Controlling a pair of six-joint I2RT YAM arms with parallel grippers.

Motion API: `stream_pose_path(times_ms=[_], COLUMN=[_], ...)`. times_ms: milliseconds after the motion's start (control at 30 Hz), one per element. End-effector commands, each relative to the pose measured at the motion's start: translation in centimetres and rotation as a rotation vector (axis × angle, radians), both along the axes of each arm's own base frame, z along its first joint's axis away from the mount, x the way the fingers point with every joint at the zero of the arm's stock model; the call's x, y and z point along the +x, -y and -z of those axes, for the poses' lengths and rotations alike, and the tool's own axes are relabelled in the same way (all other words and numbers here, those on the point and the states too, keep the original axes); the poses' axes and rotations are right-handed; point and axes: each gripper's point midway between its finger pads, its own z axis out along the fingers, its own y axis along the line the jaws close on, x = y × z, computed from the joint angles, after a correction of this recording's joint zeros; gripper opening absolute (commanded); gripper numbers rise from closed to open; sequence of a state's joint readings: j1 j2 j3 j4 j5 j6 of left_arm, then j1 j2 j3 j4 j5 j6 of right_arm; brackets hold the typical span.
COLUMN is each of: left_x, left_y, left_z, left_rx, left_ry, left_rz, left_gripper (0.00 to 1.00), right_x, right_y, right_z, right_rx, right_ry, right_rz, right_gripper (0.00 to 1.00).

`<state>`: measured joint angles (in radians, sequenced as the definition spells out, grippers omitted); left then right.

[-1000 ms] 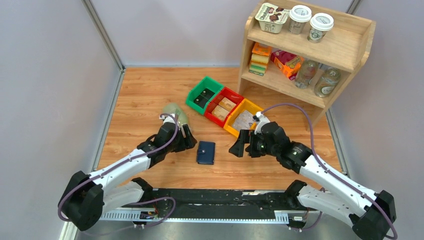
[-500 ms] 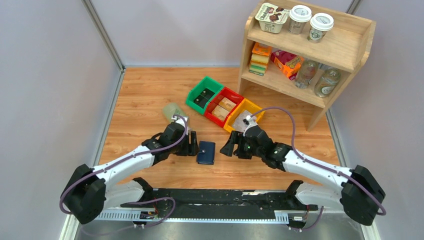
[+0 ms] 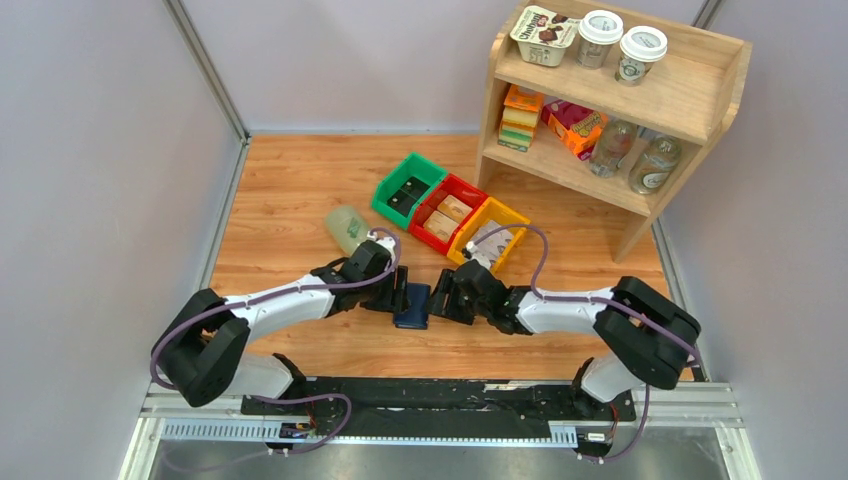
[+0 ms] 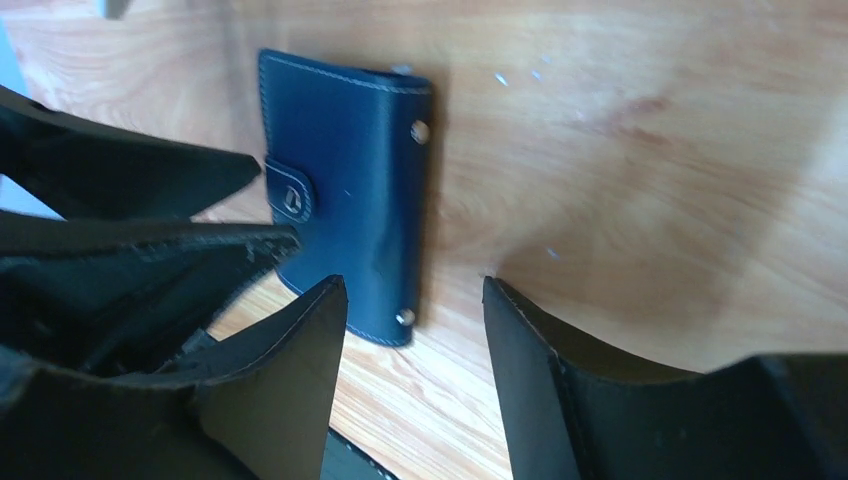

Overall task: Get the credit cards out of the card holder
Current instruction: Open the card holder at the center of the board.

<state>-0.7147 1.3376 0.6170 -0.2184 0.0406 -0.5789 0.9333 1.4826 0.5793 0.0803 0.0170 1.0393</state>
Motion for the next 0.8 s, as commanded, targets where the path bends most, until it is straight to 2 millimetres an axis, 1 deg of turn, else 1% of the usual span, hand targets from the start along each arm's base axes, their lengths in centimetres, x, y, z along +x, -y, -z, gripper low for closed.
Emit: stream_pose_path(times_ms=[0,33,67,200,233,300,367,533,567,633,667,700,733,767], left_x=[0.0,-0.1,-0.4,-1.2,-1.3,-1.6,-1.7,-2.4,-2.6,-2.8,-3.2,-2.8,-2.9,-2.6], left_y=[1.5,1.5,1.7,2.4,2.6,2.6,2.8,3.4,3.6,3.8,3.6,3.3,2.6,2.4], left_z=[-0.4,-0.2,0.1,0.8,0.8,0.9,0.7,0.0,-0.1,-0.4,-0.3,-0.7,-0.7,-1.5], left_rx=[-0.050,-0.054,-0.059,-0.080,-0.083,-0.086,-0.097,-0.121,-0.124,-0.123,-0.108,-0.096,-0.069,-0.061], left_ry=[0.015,0.011,-0.001,-0.033,-0.036,-0.042,-0.041,-0.040,-0.042,-0.036,-0.040,-0.016,-0.020,0.007], left_rz=[0.028,0.028,0.025,0.034,0.034,0.034,0.036,0.049,0.050,0.051,0.053,0.034,0.023,0.013], left_gripper=[0.66,0.65,0.65,0.65,0.65,0.64,0.64,0.64,0.63,0.63,0.64,0.64,0.64,0.64], right_x=[1.5,1.4,0.8,0.3,0.2,0.1,-0.2,-0.3,-0.3,-0.3,-0.3,-0.3,-0.4,-0.4], right_y=[-2.6,-2.8,-3.2,-3.5,-3.4,-3.1,-2.7,-2.1,-2.0,-1.6,-1.5,-1.4,-1.3,-1.1], right_z=[-0.4,-0.1,0.2,1.3,1.5,1.8,2.0,1.5,1.3,0.9,0.8,0.5,0.4,0.2], right_rx=[0.075,0.077,0.088,0.088,0.085,0.077,0.065,0.046,0.037,0.022,0.013,0.008,0.000,-0.005], right_ry=[0.020,0.017,-0.005,-0.035,-0.038,-0.037,-0.028,0.002,0.011,0.031,0.042,0.051,0.057,0.063], right_rz=[0.019,0.017,-0.009,-0.024,-0.024,-0.023,-0.036,-0.064,-0.070,-0.085,-0.092,-0.099,-0.111,-0.116], right_gripper=[0.59,0.59,0.59,0.55,0.50,0.43,0.33,0.03,0.00,0.00,0.00,0.00,0.00,0.00])
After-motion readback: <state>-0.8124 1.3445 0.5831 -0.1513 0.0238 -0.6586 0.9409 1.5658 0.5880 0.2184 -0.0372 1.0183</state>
